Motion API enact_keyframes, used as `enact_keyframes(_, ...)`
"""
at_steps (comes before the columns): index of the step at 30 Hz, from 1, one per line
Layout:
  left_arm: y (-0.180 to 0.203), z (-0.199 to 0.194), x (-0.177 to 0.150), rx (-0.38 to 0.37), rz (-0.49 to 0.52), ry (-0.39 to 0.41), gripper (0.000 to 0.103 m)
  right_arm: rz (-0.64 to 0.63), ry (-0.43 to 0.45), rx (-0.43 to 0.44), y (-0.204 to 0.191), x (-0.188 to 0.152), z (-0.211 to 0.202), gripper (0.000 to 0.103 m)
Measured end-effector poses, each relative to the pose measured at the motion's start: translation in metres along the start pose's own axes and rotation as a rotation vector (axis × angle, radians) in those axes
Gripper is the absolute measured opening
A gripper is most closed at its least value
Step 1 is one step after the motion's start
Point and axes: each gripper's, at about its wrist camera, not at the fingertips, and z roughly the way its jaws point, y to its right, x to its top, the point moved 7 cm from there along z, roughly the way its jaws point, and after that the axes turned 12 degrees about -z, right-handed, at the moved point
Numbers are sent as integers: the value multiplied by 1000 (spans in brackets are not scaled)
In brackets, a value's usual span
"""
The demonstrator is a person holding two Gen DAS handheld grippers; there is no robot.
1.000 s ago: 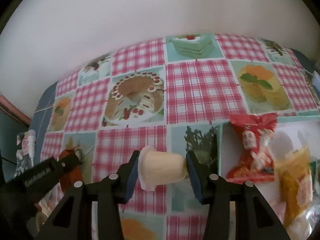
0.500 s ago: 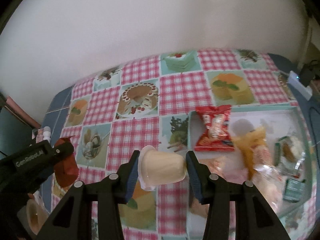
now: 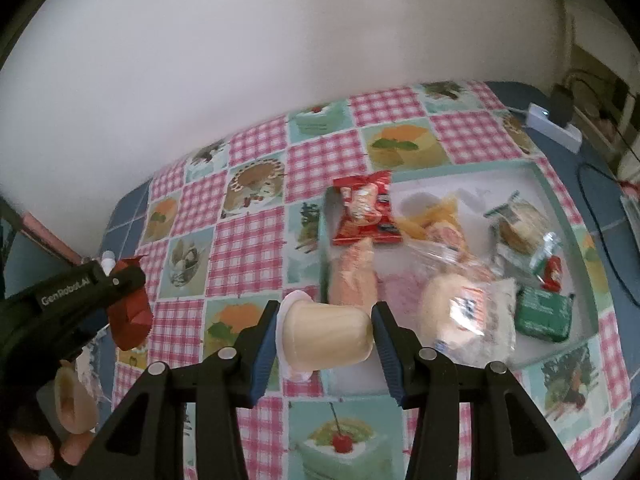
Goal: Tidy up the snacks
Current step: 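Carry red box with left tool while right tool carries pudding cup over tray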
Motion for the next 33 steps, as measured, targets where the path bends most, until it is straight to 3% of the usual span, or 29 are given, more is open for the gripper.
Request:
enact_keyframes(11, 48, -9, -48, -38, 155, -29, 41, 94, 27, -22, 47, -8, -22, 49)
enact_keyframes(26, 103, 9, -107, -78, 329, -156, 41, 295, -7, -142, 132, -15, -30, 49)
enact_keyframes(33, 108, 32, -133, -58, 377, -259, 41, 361, -57, -131, 152, -25, -20, 49)
